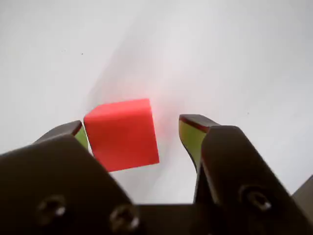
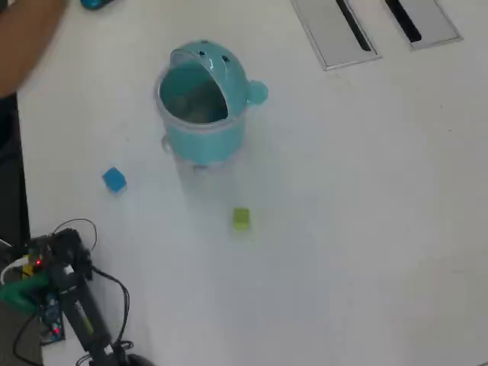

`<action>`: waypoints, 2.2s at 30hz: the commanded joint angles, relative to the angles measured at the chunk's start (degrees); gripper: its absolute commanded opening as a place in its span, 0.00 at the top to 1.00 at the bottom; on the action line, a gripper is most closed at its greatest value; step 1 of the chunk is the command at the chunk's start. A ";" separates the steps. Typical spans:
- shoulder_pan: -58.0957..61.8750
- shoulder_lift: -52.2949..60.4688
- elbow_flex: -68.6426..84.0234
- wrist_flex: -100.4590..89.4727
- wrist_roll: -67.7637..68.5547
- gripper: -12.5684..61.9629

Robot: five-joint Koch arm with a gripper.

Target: Grasp RGB lego blocks and put them in the bin one by one.

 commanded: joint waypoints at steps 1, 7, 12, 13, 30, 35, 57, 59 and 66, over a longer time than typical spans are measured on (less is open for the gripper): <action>0.00 1.14 -3.96 0.53 -0.26 0.37; -0.18 1.05 -2.55 1.23 -2.11 0.37; -0.18 0.44 -0.62 1.23 -3.60 0.38; -0.26 0.18 -0.62 1.23 -3.60 0.39; -2.81 -0.44 -1.23 1.85 -2.11 0.67; -4.22 0.26 -4.31 1.67 -2.02 0.67; -14.94 0.53 -19.78 -13.36 -1.93 0.67; -15.38 0.62 -20.21 -17.05 -1.93 0.67; -16.17 4.13 -18.72 -18.46 -1.93 0.67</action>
